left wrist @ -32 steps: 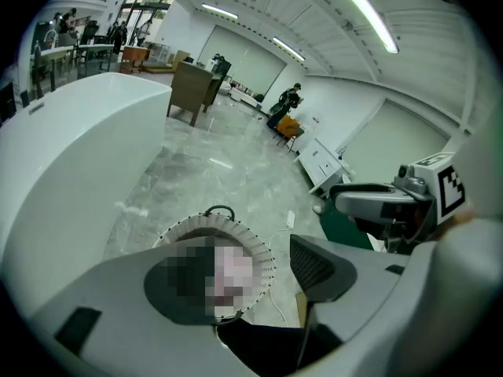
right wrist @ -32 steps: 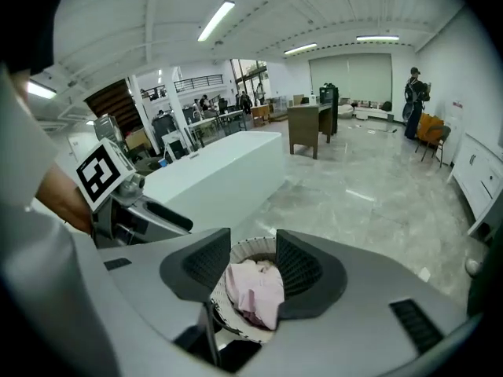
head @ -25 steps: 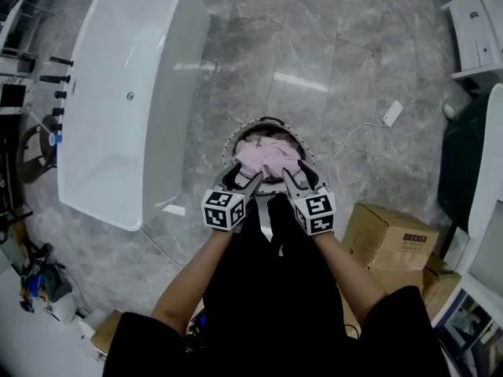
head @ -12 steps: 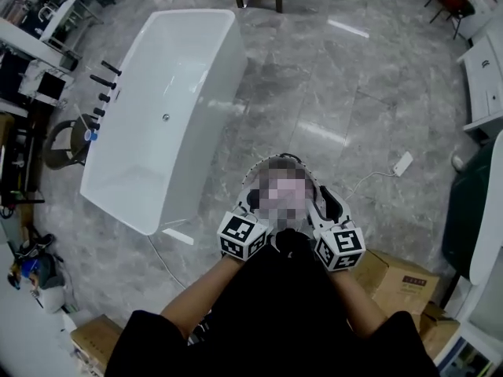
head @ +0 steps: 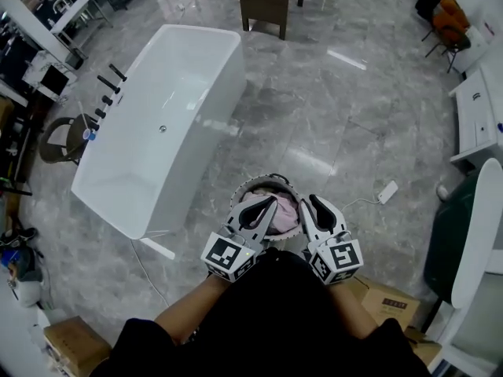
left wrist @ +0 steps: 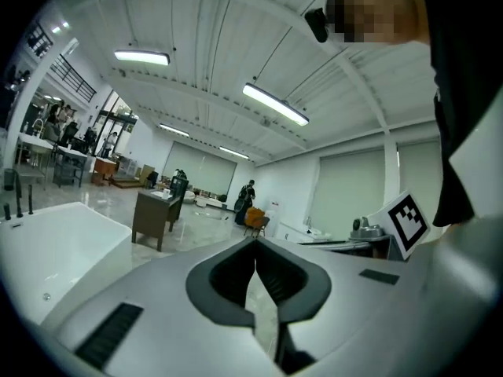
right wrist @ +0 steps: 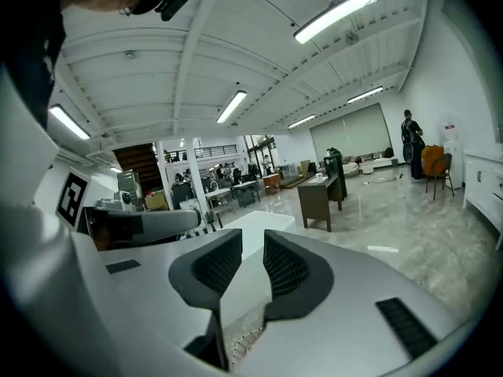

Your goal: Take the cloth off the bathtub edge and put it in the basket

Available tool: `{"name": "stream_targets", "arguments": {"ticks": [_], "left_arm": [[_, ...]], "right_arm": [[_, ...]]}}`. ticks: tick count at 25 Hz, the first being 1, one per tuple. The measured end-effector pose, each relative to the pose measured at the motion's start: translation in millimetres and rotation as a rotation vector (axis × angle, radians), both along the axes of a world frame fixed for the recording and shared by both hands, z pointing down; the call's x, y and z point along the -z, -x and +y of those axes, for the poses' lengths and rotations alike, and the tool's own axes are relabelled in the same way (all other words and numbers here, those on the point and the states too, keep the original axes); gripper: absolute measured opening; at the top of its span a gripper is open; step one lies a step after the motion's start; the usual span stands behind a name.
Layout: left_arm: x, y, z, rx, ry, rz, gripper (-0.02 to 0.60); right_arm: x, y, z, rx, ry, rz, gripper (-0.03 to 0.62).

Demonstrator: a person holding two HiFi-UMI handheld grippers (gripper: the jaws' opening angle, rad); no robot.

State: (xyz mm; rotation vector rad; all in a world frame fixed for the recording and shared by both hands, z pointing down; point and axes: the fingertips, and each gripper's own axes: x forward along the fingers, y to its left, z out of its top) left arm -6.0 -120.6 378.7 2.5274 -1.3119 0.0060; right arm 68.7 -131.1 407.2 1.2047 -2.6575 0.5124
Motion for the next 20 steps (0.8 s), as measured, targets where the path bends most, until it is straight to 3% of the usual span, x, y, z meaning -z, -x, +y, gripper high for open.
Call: {"name": "stream_targets", "arguments": {"ticks": [6,10,14,20], "left_arm": [[25.2,-7.7,3.6,-0.022,-0.067,0.040,0.015],[36.4,-5.3,0.4,0.044,-0.117,0.012,0.015],[40.9,-3.7,-2.1,0.094,-0.108,-0.019,0.014],[36.7,-12.1,6.3,0.103,-0.088,-0.043,0.014]], "right_arm": [[32.0,3.4,-0.9,0.003,-0.097,0.009,0.035],[41.9,6.4,0.2,0.038,-0.136,0.059,0.031],[50.6,6.9,3.3,0.063,-0.158,0.053,0.031],[52.6,-4.7,5.8,0.000,-0.175,0.072,0.031]]}}
